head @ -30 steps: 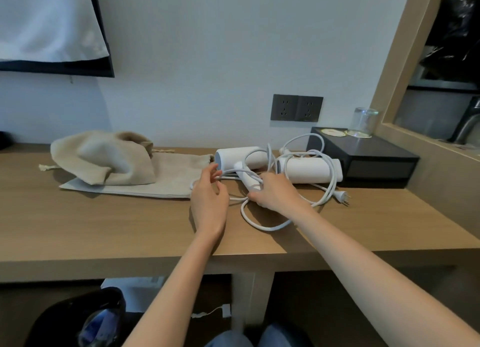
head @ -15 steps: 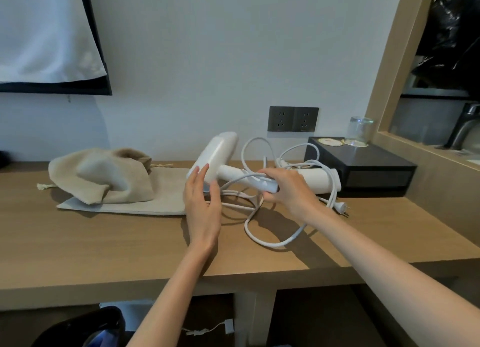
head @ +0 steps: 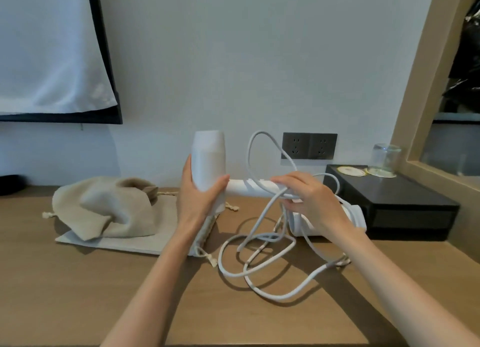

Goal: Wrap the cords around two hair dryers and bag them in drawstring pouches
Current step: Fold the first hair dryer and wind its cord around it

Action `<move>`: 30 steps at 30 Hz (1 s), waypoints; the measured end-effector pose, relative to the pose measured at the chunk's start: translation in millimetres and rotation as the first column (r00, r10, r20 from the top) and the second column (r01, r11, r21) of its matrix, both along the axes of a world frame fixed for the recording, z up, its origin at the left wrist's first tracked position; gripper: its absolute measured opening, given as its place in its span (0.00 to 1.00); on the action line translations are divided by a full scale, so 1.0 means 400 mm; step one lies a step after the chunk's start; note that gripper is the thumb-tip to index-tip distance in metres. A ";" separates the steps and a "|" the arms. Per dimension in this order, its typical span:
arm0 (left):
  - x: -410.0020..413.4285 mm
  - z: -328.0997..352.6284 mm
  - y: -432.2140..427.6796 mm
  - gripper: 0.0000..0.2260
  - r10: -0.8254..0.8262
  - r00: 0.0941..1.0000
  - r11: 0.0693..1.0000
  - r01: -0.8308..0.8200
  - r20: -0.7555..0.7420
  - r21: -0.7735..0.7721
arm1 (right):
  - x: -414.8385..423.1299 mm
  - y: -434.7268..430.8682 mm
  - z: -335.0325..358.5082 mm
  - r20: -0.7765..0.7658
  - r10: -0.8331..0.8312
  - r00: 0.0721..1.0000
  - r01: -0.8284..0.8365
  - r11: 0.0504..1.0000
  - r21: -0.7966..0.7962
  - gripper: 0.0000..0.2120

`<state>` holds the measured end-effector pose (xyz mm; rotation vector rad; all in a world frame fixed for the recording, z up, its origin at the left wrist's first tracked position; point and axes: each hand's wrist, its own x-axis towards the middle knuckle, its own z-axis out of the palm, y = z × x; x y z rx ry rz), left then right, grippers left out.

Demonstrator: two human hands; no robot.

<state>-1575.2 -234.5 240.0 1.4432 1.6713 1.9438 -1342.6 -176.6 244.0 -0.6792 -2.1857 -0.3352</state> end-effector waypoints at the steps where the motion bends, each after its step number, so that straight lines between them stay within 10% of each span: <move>1: 0.009 -0.010 0.008 0.36 0.038 0.999 0.999 -0.038 0.006 0.009 | 0.000 0.009 -0.010 -0.041 -0.045 0.998 0.043 0.998 -0.044 0.24; 10: 0.035 -0.052 0.037 0.38 0.280 0.952 0.959 -0.284 0.124 0.015 | -0.076 0.041 -0.021 -0.746 -0.234 0.623 -0.249 0.845 -0.473 0.21; 12: 0.021 -0.057 0.028 0.39 0.350 0.936 0.937 -0.350 0.031 0.004 | -0.101 0.041 -0.022 -0.666 -0.145 0.732 -0.254 0.848 -0.464 0.14; 15: 0.015 -0.064 0.010 0.40 0.403 0.914 0.915 -0.403 -0.057 0.005 | -0.131 0.051 -0.037 -0.088 -0.026 0.996 -0.018 0.889 -0.458 0.20; 20: 0.002 -0.075 0.008 0.40 0.424 0.901 0.904 -0.427 -0.096 -0.010 | -0.117 0.059 -0.053 0.145 -0.066 0.987 0.113 0.931 -0.346 0.17; 23: -0.007 -0.077 0.008 0.40 0.383 0.918 0.923 -0.386 -0.103 -0.008 | -0.091 0.062 -0.044 -0.177 -0.078 0.981 -0.022 0.863 -0.504 0.12; 26: -0.015 -0.074 0.011 0.39 0.336 0.939 0.941 -0.338 -0.074 -0.007 | -0.049 0.081 -0.028 -0.596 -0.211 0.775 -0.211 0.802 -0.558 0.15; 30: -0.019 -0.076 0.013 0.39 0.292 0.956 0.956 -0.292 -0.007 0.013 | -0.011 0.114 -0.023 -0.653 -0.462 0.600 -0.249 0.668 -0.701 0.15</move>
